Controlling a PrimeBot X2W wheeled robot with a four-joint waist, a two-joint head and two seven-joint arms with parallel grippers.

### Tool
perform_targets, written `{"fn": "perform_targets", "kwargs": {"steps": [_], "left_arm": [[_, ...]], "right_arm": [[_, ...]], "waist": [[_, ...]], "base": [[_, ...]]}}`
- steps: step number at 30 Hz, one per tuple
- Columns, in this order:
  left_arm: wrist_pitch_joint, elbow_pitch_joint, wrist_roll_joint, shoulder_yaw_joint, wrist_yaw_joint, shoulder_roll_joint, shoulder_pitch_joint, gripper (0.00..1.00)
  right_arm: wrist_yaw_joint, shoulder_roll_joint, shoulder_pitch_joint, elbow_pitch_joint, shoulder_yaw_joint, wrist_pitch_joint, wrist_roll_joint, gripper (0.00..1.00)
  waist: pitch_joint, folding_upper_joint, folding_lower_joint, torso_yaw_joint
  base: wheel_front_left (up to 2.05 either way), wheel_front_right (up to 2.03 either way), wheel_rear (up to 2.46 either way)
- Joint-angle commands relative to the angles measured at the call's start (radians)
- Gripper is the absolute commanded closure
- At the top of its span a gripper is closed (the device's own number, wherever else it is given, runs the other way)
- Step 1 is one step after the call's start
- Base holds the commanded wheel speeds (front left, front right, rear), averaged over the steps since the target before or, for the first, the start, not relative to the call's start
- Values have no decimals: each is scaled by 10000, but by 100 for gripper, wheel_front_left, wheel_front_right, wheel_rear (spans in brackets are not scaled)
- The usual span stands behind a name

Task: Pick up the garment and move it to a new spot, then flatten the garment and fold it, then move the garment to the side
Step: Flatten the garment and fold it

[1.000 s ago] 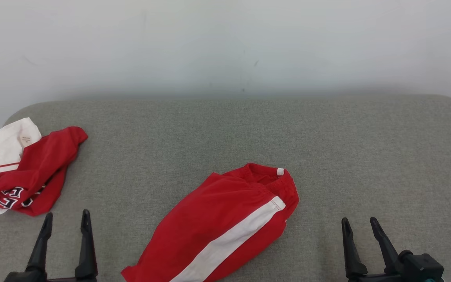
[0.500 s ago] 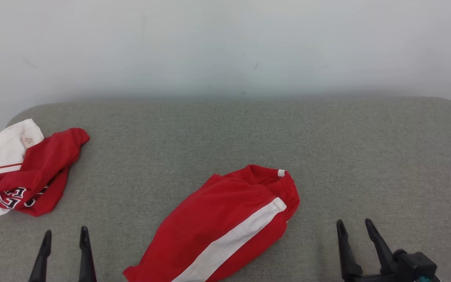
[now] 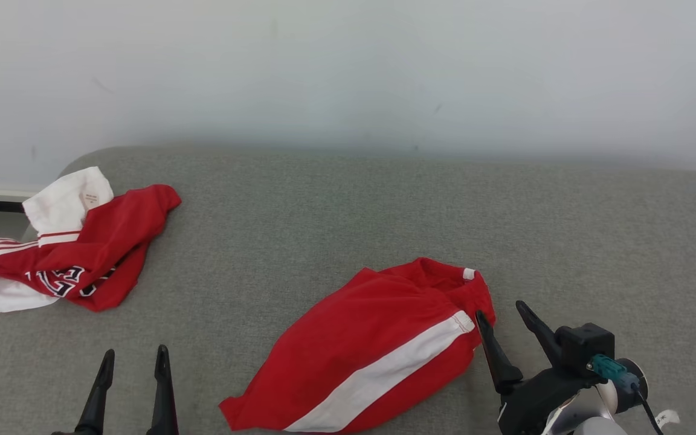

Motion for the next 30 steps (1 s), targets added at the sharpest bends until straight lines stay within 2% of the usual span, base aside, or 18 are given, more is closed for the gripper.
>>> {"fn": "perform_targets", "kwargs": {"steps": [1, 16, 17, 18, 26, 30], "left_arm": [[-32, 49, 99, 9, -48, -40, -90, 0], [-33, 357, 308, -115, -398, -404, -319, 0], [-33, 377, 314, -128, -414, -421, -334, 0], [-33, 403, 314, -136, -414, -438, -338, 0], [-33, 541, 314, -39, -502, -529, -148, 0], [-33, 587, 300, 17, -507, -555, -62, 0]], "right_arm": [[14, -105, -97, 143, 64, 55, 101, 0], [14, -1002, -1241, 2640, 1627, 500, 1628, 0], [14, -1054, -1315, 2732, 1766, 519, 1747, 59], [14, -1116, -1401, 2839, 1882, 523, 1845, 100], [12, -1376, -1554, 3249, 2273, -303, 2302, 100], [12, -1490, -1295, 3025, 2229, -851, 2431, 100]], "waist": [[-9, 0, 0, 276], [165, 0, 0, 1417], [190, 0, 0, 1458], [206, 0, 0, 1486], [105, 0, 0, 1224], [30, 0, 0, 771]], "base": [[0, 0, 0], [0, 0, 0], [0, 0, 0], [0, 0, 0], [0, 0, 0], [0, 0, 0]]}}
